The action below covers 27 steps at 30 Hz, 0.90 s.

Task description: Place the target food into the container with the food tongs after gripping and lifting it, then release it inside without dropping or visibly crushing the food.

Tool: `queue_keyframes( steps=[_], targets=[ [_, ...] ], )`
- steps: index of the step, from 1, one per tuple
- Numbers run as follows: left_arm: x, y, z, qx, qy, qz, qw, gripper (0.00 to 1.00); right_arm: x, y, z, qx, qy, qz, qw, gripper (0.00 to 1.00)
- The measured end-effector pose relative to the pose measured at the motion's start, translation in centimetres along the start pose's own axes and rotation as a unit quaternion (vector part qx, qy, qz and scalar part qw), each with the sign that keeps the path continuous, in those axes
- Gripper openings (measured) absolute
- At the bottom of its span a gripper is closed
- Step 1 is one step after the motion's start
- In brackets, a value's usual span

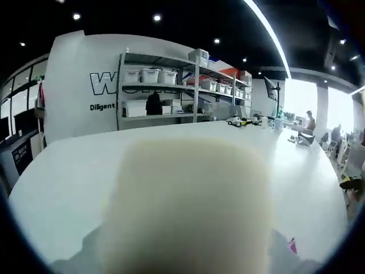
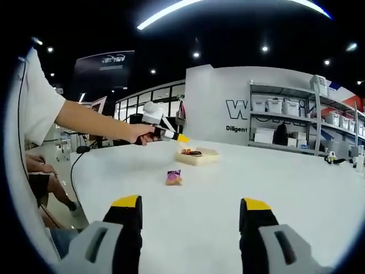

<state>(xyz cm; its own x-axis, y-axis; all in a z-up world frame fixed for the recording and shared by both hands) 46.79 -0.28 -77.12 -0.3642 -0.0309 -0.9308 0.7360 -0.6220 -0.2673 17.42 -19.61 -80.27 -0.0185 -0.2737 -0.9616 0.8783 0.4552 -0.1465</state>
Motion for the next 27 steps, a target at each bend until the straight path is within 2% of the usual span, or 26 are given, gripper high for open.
queue_keyframes(
  steps=[2,5,7,11,15,18,21,24,27],
  targets=[
    [0.9,-0.3,1.2,0.023,-0.009,-0.015,0.9996,0.3,-0.1,0.0,-0.2,-0.001,-0.001,0.0,1.0,0.66],
    [2.7,-0.7,3.1,0.046,0.005,-0.038,0.9982,0.3,-0.3,-0.2,-0.6,-0.004,-0.005,0.001,1.0,0.66],
    [3.3,-0.7,3.9,0.05,0.013,-0.035,0.9981,0.3,-0.5,-0.3,-0.8,-0.005,-0.005,0.006,1.0,0.66],
    [4.7,-0.6,5.3,0.064,0.029,-0.05,0.9963,0.3,-0.5,-0.7,-1.1,-0.004,-0.006,0.006,1.0,0.66],
    [5.8,-0.2,6.5,0.073,0.022,-0.052,0.9957,0.3,-0.3,-1.1,-1.3,-0.003,-0.007,0.001,1.0,0.66],
    [6.3,0.1,7.0,0.076,0.053,-0.055,0.9942,0.3,-0.5,-1.5,-1.3,0.0,-0.007,0.003,1.0,0.66],
    [6.8,0.4,7.2,0.078,0.048,-0.059,0.994,0.3,-0.6,-2.0,-1.3,0.004,-0.01,0.003,0.9999,0.66],
    [7.9,0.6,6.9,0.07,0.077,-0.07,0.9921,0.3,-0.6,-2.3,-1.3,0.008,-0.009,0.002,0.9999,0.66],
    [8.3,0.3,6.7,0.069,0.077,-0.072,0.992,0.3,-0.5,-2.6,-1.4,0.01,-0.011,-0.001,0.9999,0.66]
  ],
)
Point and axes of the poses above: the point that each gripper's makers call its tool centre point, and the gripper's own axes: y roughly forward along the fingers, z roughly to its right, x roughly out of its underside, the point moved 1 cm from there along -y, roughly backward along the fingers, and after that the axes turned 11 degrees about -y, right-handed, at the moved point
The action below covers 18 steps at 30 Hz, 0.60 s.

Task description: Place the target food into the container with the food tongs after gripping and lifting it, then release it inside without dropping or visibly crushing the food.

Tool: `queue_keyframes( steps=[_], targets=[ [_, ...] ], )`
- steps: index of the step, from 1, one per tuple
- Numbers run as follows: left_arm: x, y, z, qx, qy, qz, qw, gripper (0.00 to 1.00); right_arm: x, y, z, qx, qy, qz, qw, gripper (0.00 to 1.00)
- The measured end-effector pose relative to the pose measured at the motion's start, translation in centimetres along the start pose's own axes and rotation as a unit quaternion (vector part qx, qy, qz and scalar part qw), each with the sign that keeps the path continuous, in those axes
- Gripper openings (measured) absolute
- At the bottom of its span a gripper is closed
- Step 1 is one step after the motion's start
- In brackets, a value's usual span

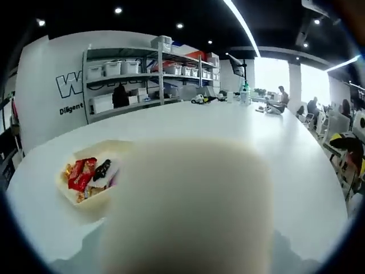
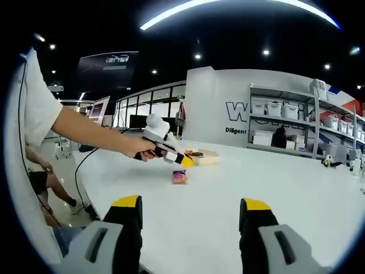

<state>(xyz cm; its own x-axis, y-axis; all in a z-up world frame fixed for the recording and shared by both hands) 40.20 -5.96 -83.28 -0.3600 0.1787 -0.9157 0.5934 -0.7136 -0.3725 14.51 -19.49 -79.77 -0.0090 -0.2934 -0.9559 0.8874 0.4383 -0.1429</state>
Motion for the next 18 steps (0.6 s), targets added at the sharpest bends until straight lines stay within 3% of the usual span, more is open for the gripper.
queue_keyframes(
  steps=[14,18],
  targets=[
    [1.0,-3.7,0.7,0.005,-0.005,0.0,1.0,0.3,-1.0,0.6,-0.9,-0.009,-0.007,0.01,0.9999,0.65],
    [0.4,-4.6,0.8,0.005,-0.003,0.014,0.9999,0.3,-1.0,0.7,-1.3,-0.013,-0.007,0.009,0.9998,0.65]
  ],
)
Point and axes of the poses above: the point that each gripper's makers call its tool centre point, and the gripper's own axes: y roughly forward along the fingers, z roughly to its right, x roughly out of its underside, the point moved 1 cm from there along -y, roughly backward along the fingers, and after that the axes turned 11 degrees about -y, right-handed, at the moved point
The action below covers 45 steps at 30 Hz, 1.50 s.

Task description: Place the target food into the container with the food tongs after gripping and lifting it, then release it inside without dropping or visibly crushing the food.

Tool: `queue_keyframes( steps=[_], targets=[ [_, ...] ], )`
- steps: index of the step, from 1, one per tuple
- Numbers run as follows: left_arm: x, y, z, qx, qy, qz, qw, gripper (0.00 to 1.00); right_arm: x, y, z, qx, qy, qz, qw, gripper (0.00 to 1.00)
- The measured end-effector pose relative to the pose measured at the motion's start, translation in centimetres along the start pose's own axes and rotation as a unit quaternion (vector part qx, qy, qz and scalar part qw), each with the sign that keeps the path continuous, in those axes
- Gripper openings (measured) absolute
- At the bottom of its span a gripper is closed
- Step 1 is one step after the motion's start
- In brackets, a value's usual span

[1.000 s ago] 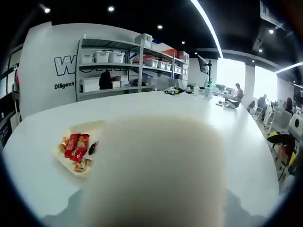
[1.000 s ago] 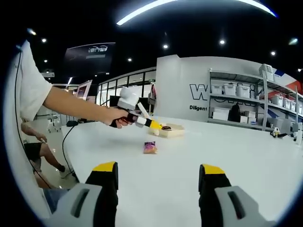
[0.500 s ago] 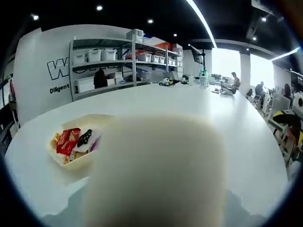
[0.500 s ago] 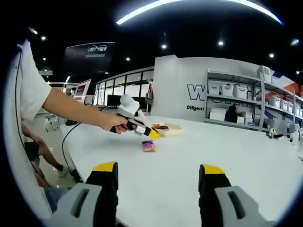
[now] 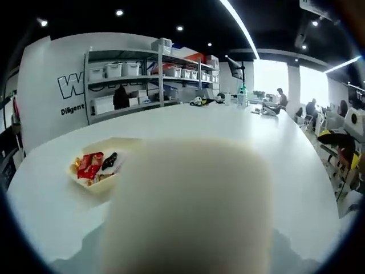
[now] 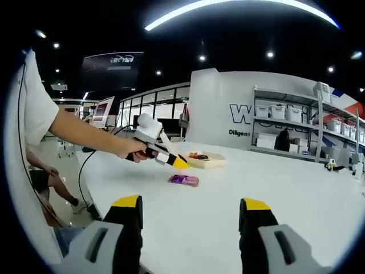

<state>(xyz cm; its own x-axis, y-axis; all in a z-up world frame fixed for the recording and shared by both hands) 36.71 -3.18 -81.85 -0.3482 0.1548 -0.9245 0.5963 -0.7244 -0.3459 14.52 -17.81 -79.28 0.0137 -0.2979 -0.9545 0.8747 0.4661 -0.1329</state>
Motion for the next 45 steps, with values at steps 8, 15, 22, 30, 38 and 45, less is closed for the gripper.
queue_keyframes(
  steps=[8,15,22,30,38,45],
  targets=[
    [-0.1,-0.5,2.5,0.035,-0.031,-0.009,0.9989,0.3,-0.1,0.0,-0.5,-0.004,0.001,0.002,1.0,0.65],
    [0.8,0.7,2.9,0.036,-0.001,-0.024,0.9991,0.31,-0.1,0.0,-0.8,-0.01,0.0,0.004,0.9999,0.65],
    [2.1,1.3,3.5,0.048,0.021,-0.051,0.9973,0.31,0.3,-0.6,-0.1,-0.002,0.003,0.004,1.0,0.65],
    [2.4,1.8,3.5,0.048,0.018,-0.057,0.9971,0.31,0.6,-1.0,0.2,0.001,0.006,0.003,1.0,0.65],
    [2.4,2.1,3.6,0.051,-0.026,-0.075,0.9956,0.24,1.1,-1.0,0.5,0.003,0.008,0.0,1.0,0.64],
    [2.4,2.0,3.3,0.051,-0.071,-0.072,0.9935,0.21,1.3,-0.8,0.4,0.002,0.009,-0.004,1.0,0.64]
  ],
)
Point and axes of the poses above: the point that each gripper's makers call its tool centre point, and the gripper's own axes: y roughly forward along the fingers, z roughly to its right, x roughly out of its underside, the point moved 1 cm from there along -y, roughly backward along the fingers, and after that the axes turned 11 degrees about -y, right-handed, at the moved point
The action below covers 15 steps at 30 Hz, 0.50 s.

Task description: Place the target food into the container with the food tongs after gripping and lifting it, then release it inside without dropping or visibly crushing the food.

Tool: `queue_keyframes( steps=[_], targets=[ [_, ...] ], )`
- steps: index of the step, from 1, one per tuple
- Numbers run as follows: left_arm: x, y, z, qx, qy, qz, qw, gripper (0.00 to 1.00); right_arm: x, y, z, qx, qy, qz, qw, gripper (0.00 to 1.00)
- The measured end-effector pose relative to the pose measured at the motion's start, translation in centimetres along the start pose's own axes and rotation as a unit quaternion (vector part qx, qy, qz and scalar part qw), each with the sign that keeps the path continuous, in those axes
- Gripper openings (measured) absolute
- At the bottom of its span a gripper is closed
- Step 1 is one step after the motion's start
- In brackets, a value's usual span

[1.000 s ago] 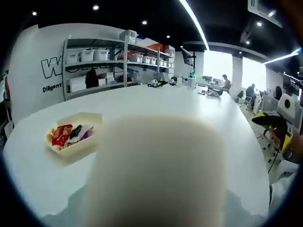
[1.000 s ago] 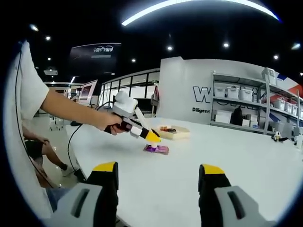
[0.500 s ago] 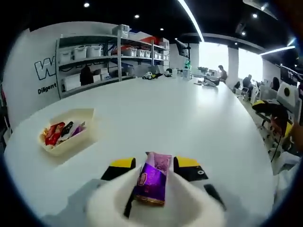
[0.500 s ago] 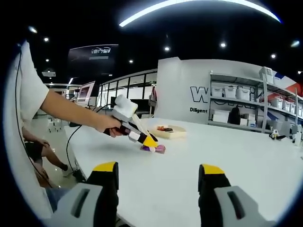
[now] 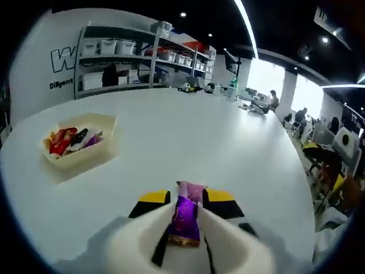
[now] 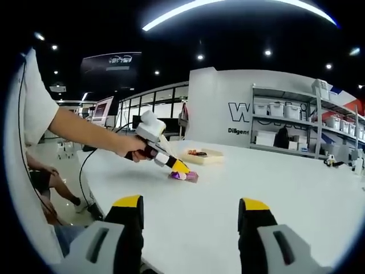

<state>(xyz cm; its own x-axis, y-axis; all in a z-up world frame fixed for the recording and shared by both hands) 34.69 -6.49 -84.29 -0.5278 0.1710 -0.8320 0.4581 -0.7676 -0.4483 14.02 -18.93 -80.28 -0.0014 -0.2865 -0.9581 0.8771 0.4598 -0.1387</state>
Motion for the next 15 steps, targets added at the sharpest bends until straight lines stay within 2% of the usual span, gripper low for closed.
queue_keyframes(
  steps=[2,8,11,15],
  targets=[
    [0.0,0.0,-0.1,0.002,-0.02,0.001,0.9998,0.21,0.1,0.0,0.0,0.0,0.0,-0.001,1.0,0.64],
    [-0.4,-0.1,-0.3,0.005,-0.024,0.003,0.9997,0.22,0.1,0.1,0.4,0.003,0.002,-0.003,1.0,0.64],
    [-1.2,-0.4,-0.2,0.01,-0.033,0.012,0.9993,0.22,0.2,0.1,0.5,0.006,0.001,-0.004,1.0,0.64],
    [-3.2,-0.8,-0.2,0.013,-0.022,0.029,0.9993,0.22,0.3,0.3,0.6,0.008,0.006,-0.006,0.9999,0.64]
  ],
)
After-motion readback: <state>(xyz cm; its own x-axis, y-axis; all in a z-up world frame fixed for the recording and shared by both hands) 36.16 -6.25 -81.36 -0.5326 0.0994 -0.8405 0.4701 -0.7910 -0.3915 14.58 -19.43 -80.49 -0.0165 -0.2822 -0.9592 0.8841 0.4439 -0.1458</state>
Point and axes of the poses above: the point that each gripper's makers call its tool centre point, and the gripper's own axes: y roughly forward along the fingers, z roughly to its right, x roughly out of its underside, the point moved 1 cm from there along -y, roughly backward along the fingers, and after that the axes turned 11 degrees about -y, right-handed, at the moved point
